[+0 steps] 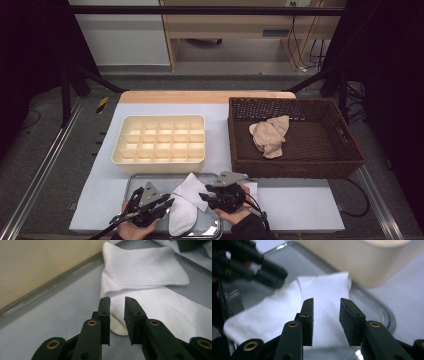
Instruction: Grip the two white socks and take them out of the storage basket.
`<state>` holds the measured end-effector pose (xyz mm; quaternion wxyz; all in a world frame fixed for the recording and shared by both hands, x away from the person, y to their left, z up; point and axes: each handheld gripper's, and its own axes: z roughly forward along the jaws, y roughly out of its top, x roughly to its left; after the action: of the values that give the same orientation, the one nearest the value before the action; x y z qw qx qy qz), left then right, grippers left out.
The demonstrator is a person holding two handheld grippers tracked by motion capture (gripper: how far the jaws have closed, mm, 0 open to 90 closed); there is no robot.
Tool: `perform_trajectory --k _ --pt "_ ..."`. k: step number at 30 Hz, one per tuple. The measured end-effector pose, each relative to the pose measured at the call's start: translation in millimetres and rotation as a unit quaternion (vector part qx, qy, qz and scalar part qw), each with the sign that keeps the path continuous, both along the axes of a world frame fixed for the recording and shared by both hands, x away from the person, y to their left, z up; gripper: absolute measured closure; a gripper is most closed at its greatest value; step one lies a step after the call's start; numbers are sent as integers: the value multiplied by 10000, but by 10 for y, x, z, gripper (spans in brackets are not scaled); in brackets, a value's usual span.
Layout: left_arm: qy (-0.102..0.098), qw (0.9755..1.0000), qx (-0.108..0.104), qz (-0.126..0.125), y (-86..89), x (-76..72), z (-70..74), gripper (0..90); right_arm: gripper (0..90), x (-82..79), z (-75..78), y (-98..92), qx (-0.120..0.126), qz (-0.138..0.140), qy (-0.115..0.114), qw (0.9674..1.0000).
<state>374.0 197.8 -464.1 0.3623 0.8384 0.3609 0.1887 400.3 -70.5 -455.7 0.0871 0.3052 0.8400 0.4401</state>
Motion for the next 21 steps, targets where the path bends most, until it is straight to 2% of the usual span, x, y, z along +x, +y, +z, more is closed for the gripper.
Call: perform_trajectory --k 4,9,12,14,16,19,21 --pt "-43 9999 25 123 0 31 -23 749 609 -45 -156 -73 -199 -13 45 9998" --pt "-53 9998 8 203 9 75 -43 770 593 -11 -153 -89 -3 -96 32 9999" --pt "4 9998 37 215 4 95 -67 795 598 -37 -203 -29 -210 50 64 9997" --pt "34 9998 63 204 -5 99 -84 813 640 -50 -231 9 -325 92 -63 9994" --pt "29 9998 46 192 -11 104 -85 829 736 -58 -232 26 -471 69 -179 9987" --pt "20 9998 56 184 -13 109 -93 844 828 -58 -217 39 -490 99 -87 9987" --pt "13 9998 60 189 -15 111 -95 848 854 -52 -198 47 -519 116 -12 9986"
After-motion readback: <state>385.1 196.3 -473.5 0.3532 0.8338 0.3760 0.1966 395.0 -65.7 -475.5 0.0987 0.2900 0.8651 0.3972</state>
